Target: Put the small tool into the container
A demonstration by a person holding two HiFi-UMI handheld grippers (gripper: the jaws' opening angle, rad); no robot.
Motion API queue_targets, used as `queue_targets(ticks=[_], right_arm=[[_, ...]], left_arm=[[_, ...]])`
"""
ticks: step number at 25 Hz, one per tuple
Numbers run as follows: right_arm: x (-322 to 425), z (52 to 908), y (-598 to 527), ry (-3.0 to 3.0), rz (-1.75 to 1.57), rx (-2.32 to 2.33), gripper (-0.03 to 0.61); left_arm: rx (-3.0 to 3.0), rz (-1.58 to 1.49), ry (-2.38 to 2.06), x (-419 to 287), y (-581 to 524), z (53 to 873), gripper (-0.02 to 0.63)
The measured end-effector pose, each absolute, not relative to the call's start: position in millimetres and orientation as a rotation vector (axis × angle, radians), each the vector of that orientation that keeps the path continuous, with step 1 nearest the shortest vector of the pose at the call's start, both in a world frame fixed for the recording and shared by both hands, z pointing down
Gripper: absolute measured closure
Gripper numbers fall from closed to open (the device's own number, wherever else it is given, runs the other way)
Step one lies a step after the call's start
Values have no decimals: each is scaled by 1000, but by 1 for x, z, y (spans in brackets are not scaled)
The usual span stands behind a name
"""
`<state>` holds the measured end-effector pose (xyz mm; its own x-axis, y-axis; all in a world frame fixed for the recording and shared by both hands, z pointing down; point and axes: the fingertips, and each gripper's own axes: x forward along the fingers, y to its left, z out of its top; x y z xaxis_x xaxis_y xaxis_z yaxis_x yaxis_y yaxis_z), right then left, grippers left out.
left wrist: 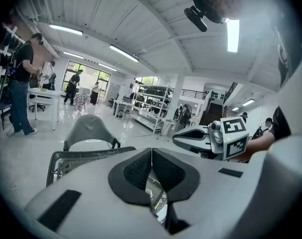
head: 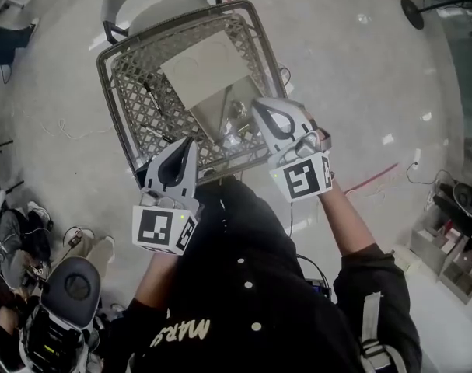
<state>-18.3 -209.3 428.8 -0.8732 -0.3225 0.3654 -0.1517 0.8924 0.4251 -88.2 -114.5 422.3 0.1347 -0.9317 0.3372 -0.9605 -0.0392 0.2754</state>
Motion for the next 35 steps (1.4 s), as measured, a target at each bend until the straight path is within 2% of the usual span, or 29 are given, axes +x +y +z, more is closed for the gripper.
queue_targets(ticks=[17, 27, 35], right_arm=[[-2, 304, -198, -2973, -95, 768, 566], [7, 260, -191, -3049, -89, 916, 566], [27, 257, -196, -3058, -62, 1014, 566]], left_arm=[[2217, -7, -2000, -99, -142, 314, 586], [2269, -49, -2108, -109, -133, 268, 586], [2249, -43, -2149, -116, -126, 265, 586]])
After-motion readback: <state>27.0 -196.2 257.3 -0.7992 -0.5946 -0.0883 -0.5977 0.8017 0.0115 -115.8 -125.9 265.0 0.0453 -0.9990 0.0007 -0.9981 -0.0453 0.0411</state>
